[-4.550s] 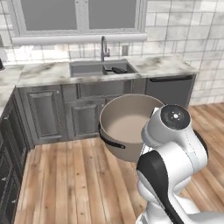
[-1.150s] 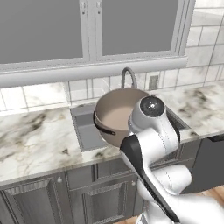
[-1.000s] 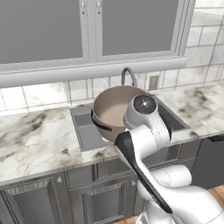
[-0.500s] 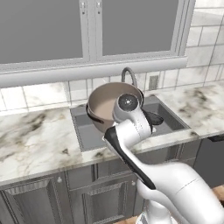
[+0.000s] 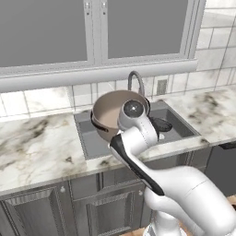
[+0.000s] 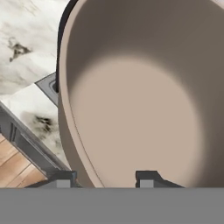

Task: Move the pot and pan from the stove into the sink.

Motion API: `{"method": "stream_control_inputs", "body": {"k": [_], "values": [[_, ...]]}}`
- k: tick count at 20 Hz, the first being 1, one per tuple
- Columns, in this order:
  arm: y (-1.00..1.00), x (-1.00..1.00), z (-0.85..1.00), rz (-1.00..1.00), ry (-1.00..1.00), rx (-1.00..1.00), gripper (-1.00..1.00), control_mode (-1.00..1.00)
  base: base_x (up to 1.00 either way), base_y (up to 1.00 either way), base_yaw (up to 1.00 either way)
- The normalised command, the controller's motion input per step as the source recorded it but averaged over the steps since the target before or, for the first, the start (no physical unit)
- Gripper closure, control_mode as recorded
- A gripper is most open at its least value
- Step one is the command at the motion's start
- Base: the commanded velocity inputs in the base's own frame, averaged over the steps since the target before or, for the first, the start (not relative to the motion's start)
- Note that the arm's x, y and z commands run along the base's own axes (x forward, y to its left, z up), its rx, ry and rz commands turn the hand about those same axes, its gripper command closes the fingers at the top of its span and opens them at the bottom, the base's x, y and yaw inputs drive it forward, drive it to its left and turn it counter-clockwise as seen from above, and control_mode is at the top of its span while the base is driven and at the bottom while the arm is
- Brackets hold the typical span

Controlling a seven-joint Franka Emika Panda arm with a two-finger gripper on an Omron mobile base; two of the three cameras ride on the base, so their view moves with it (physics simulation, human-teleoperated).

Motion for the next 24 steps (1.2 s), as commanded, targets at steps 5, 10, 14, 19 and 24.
{"method": "stream_control_inputs", "body": {"k": [5,10,14,19,24], "values": [[0.0,0.33,-0.39,0.0,0.0,0.04,1.0,-1.0,0.0,0.0,0.0],[0.0,0.64,-0.32,0.0,0.0,0.04,1.0,-1.0,0.0,0.0,0.0],[0.0,0.75,-0.3,0.0,0.0,0.0,1.0,-1.0,0.0,0.0,0.0],[0.1,0.76,-0.26,0.0,0.0,0.0,1.0,-1.0,0.0,0.0,0.0],[0.27,0.52,-0.21,-0.02,0.0,0.0,1.0,-1.0,0.0,0.0,0.0]]}}
